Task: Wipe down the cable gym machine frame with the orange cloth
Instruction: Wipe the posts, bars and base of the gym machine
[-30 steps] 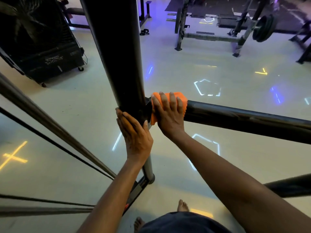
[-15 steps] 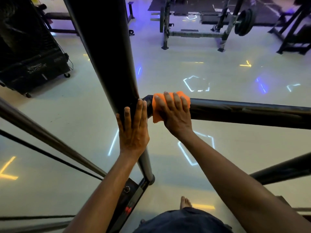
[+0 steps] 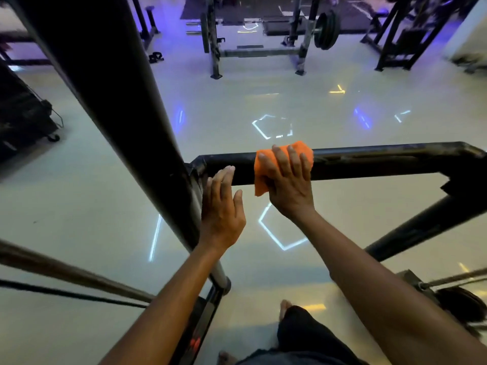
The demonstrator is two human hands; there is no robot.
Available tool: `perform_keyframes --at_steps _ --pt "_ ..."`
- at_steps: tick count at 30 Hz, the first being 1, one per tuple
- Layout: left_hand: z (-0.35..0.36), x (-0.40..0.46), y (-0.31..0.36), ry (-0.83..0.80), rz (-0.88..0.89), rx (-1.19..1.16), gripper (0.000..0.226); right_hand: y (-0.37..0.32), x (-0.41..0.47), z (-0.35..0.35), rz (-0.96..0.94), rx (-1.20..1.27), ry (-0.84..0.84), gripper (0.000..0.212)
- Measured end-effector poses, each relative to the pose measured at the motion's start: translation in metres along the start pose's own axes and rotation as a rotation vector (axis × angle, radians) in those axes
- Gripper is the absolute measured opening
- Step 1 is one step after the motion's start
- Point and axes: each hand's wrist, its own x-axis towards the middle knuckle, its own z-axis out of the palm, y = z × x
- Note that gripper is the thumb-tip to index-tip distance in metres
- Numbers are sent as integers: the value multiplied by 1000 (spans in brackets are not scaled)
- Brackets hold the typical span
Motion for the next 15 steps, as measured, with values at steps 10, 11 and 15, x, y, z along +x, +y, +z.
perform_keyframes --at_steps 10,11,15 --pt "24 66 -34 -92 -41 290 43 -6 15 8 -91 76 10 67" --pt "24 65 -36 -94 -22 318 44 11 10 6 -84 48 20 69" --pt "25 66 -32 -93 -60 301 43 25 -7 -2 47 77 50 55"
